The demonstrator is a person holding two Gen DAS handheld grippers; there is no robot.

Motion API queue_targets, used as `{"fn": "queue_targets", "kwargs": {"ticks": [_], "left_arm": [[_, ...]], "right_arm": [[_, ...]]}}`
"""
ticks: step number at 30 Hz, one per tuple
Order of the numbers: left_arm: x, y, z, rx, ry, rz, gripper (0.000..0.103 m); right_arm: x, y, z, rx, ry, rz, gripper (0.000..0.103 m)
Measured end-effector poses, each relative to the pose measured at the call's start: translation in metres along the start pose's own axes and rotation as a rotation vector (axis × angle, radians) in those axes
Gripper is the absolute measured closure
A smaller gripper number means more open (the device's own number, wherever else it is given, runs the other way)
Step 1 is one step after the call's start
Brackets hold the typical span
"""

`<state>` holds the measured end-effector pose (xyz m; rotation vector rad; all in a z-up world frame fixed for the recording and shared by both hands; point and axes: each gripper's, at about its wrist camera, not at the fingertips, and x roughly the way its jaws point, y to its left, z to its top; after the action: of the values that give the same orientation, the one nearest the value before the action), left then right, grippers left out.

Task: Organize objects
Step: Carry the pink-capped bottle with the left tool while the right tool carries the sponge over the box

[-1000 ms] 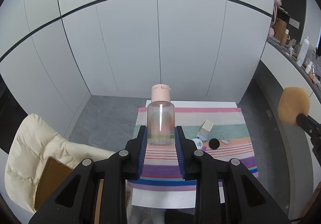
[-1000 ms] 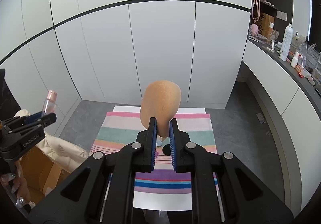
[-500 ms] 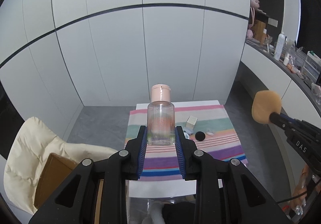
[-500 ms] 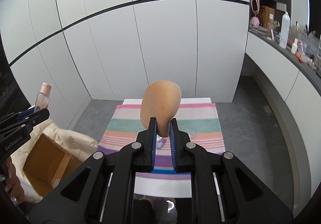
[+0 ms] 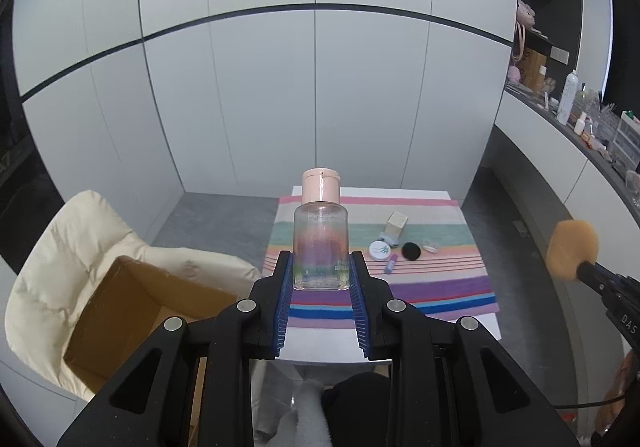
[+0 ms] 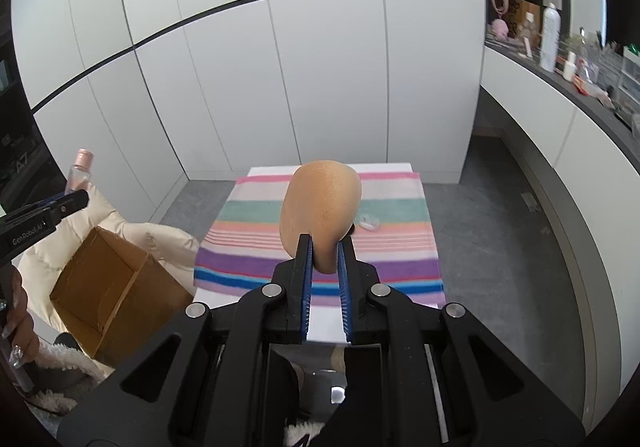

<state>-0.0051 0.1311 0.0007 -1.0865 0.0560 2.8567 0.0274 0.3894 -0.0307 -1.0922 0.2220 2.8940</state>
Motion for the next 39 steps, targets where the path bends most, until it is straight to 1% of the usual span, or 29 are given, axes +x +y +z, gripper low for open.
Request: {"fn": "queue_targets", "kwargs": {"ticks": [3,6,11,16,19,23,28,34,39], "left_arm": [[-0.006,-0.002,-0.012,0.018,0.008,-0.009,0.075],[-0.009,-0.001,-0.021,0.015,0.026,-0.024,0.075],[-0.003,-0.010,-0.025,0.034,0.054,-0.052,0.075],[-0.001,-0.013,-0.027,0.050,0.069,-0.061,0.075],[0.000,-0.008,-0.027,0.037,0.072,-0.057,0.075],[-0.001,0.000,-0.029,0.022,0.079,-0.049,0.075],[-0.003,0.014,-0.033,0.001,0.083,-0.026,0.075],[-0.010,0.040,-0.036,-0.037,0.074,0.013,0.075],[-0.014,0.070,-0.044,-0.085,0.086,0.054,0.075]], "right_arm": [[-0.005,-0.008,-0.015,0.021,0.024,0.006,0.090],[-0.007,-0.013,-0.027,0.037,0.054,0.008,0.090],[-0.010,-0.015,-0.046,0.045,0.091,0.015,0.090],[-0.009,-0.014,-0.056,0.044,0.116,0.012,0.090],[-0.007,-0.011,-0.053,0.040,0.117,0.010,0.090],[-0.003,-0.003,-0.050,0.016,0.125,0.009,0.090],[0.002,0.012,-0.049,-0.013,0.133,0.038,0.091],[0.013,0.043,-0.048,-0.067,0.151,0.103,0.090],[0.023,0.076,-0.050,-0.122,0.168,0.161,0.090]]}}
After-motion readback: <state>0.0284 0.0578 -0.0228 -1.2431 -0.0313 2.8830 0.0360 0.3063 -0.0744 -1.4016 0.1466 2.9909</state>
